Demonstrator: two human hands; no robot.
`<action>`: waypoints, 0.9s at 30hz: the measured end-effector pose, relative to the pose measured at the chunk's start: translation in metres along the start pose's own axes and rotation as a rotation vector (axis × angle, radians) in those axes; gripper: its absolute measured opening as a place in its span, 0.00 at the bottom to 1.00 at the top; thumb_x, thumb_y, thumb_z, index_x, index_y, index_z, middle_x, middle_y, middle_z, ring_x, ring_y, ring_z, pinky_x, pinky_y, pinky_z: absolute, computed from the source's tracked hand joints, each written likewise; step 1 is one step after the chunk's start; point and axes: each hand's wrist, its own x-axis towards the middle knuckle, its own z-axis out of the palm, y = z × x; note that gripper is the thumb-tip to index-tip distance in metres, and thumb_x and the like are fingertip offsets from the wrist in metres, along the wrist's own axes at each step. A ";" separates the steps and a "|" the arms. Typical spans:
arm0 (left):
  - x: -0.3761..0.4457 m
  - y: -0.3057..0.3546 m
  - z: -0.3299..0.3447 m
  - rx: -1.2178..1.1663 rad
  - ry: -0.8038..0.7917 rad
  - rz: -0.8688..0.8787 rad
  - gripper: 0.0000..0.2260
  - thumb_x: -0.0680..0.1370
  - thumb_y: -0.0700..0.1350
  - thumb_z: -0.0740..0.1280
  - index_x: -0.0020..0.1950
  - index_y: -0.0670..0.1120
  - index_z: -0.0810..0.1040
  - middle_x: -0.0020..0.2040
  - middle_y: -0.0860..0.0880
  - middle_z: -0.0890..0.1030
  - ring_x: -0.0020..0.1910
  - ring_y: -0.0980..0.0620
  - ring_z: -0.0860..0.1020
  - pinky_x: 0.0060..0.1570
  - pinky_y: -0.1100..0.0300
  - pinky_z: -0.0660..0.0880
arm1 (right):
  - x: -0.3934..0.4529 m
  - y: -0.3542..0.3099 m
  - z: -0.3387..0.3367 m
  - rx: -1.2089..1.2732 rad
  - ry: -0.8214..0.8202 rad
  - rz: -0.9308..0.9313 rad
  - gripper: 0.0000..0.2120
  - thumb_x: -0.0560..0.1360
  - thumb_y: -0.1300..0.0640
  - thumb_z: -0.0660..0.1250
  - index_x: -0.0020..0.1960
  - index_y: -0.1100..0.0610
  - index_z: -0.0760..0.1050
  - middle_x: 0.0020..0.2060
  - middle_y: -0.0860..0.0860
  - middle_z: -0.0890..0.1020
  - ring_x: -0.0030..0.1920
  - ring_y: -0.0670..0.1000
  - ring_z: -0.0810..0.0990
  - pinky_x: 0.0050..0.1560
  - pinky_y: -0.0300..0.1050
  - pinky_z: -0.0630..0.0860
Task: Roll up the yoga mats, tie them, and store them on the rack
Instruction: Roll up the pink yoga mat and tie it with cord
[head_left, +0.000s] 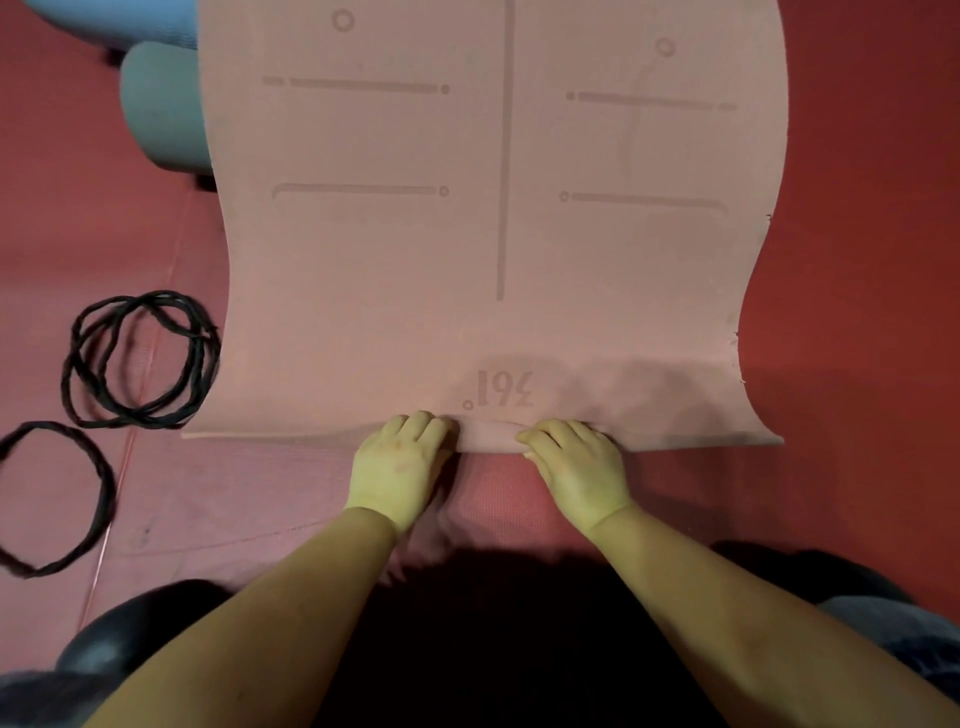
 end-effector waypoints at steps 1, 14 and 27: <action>-0.001 -0.001 0.000 -0.001 -0.006 0.003 0.12 0.71 0.51 0.59 0.42 0.47 0.80 0.36 0.50 0.78 0.33 0.47 0.76 0.25 0.59 0.69 | 0.001 0.001 0.000 -0.001 0.003 -0.006 0.08 0.69 0.55 0.64 0.43 0.53 0.82 0.36 0.48 0.81 0.33 0.53 0.80 0.30 0.45 0.76; 0.034 -0.011 -0.007 -0.132 -0.193 -0.173 0.12 0.80 0.51 0.61 0.59 0.50 0.78 0.55 0.47 0.81 0.57 0.45 0.75 0.51 0.57 0.69 | 0.024 0.011 0.000 0.081 -0.069 0.101 0.14 0.72 0.51 0.59 0.41 0.54 0.82 0.33 0.49 0.82 0.33 0.55 0.80 0.34 0.44 0.78; 0.067 -0.011 -0.012 -0.234 -0.293 -0.301 0.13 0.76 0.48 0.67 0.56 0.45 0.69 0.55 0.43 0.77 0.53 0.40 0.76 0.48 0.52 0.70 | 0.037 0.008 0.000 -0.159 0.029 -0.003 0.05 0.64 0.60 0.72 0.35 0.55 0.75 0.32 0.52 0.75 0.33 0.56 0.75 0.34 0.48 0.70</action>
